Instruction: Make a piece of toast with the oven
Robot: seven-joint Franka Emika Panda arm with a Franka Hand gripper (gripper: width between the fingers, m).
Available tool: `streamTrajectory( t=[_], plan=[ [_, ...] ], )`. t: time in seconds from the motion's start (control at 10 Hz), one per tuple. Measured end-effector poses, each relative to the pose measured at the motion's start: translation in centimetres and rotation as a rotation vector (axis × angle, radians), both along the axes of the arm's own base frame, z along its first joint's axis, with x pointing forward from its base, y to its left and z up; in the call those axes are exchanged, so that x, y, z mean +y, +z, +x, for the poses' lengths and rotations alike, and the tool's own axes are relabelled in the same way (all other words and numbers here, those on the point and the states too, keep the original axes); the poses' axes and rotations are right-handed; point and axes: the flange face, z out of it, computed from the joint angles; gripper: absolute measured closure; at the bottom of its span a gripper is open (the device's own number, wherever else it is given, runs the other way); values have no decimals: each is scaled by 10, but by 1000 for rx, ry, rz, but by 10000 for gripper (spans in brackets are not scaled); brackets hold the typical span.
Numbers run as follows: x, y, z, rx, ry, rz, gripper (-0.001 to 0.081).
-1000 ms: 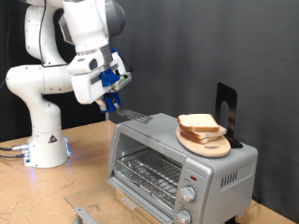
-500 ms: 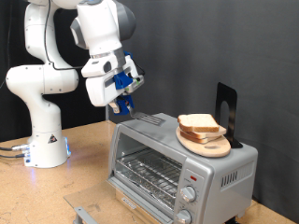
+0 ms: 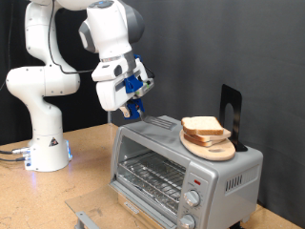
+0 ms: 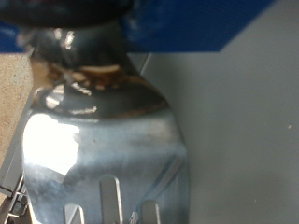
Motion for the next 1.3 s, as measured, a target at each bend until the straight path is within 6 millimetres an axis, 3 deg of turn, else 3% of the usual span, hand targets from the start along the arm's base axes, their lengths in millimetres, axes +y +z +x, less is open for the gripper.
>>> streamTrajectory(
  t=[1.3],
  plan=[
    [18,1,2,1,-1,57,423]
  ],
)
